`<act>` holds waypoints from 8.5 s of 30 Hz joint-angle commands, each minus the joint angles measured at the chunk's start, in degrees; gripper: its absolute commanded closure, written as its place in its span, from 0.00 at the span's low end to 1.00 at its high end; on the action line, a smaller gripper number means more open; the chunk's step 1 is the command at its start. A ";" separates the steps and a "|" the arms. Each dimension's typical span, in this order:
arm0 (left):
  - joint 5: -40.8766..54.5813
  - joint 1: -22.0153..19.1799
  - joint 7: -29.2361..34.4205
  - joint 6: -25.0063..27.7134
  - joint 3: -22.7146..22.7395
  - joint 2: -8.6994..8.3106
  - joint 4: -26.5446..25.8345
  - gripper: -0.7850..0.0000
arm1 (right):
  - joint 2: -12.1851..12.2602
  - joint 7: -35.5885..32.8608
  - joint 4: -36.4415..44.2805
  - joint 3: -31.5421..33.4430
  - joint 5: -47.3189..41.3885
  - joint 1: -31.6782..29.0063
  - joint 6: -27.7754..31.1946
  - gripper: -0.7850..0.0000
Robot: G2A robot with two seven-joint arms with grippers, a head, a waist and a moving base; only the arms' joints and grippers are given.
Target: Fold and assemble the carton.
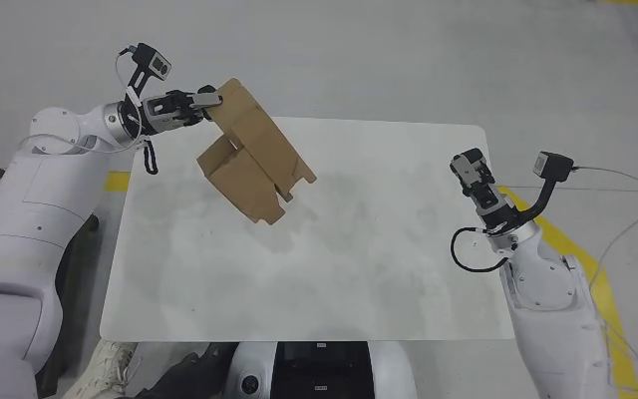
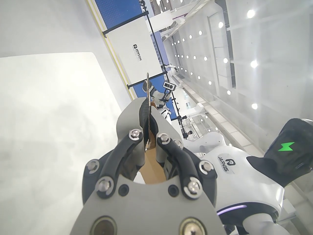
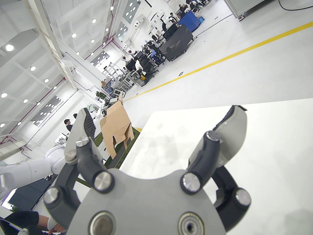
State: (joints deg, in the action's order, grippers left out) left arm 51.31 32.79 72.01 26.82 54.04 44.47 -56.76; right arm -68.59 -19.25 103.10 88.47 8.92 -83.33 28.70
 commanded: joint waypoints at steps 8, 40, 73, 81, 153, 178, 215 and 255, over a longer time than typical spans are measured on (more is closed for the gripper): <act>-0.96 0.55 -2.84 -2.86 0.58 0.07 -1.51 1.00 | 0.00 -5.42 -0.16 -2.97 -3.90 0.87 -2.82 0.00; 1.11 -6.89 -1.25 -13.85 -8.75 9.99 13.10 1.00 | -2.11 -19.04 -8.53 -25.94 -16.11 8.05 2.76 0.00; -2.67 -0.97 -6.89 -18.09 -4.80 11.07 8.84 1.00 | -4.22 -18.47 -13.76 -32.85 -28.19 13.54 7.40 0.22; -4.56 -0.74 -7.12 -17.75 -3.85 11.51 9.38 1.00 | -4.13 -19.37 -13.72 -31.89 -29.87 13.77 7.04 0.20; -14.59 2.50 8.66 -24.41 13.08 8.63 2.96 0.00 | -2.46 -40.12 -12.01 -24.01 -30.68 18.40 -22.92 1.00; -14.61 -0.20 15.76 -30.81 2.09 11.12 0.72 0.00 | -1.51 -48.48 -11.40 -23.21 -33.94 18.32 -22.44 1.00; 9.66 0.52 15.99 -34.78 -13.72 5.11 -9.11 0.00 | -2.86 -46.74 -21.71 -26.57 -46.64 22.57 -14.45 1.00; 13.58 -6.16 15.99 -24.18 -24.90 4.65 -6.77 0.77 | -5.25 -48.24 -27.56 -30.90 -53.58 25.28 -10.05 1.00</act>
State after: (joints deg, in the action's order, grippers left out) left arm 65.02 26.76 88.00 2.20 29.27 49.13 -63.61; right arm -73.81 -67.53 75.59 57.55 -44.66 -58.06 18.71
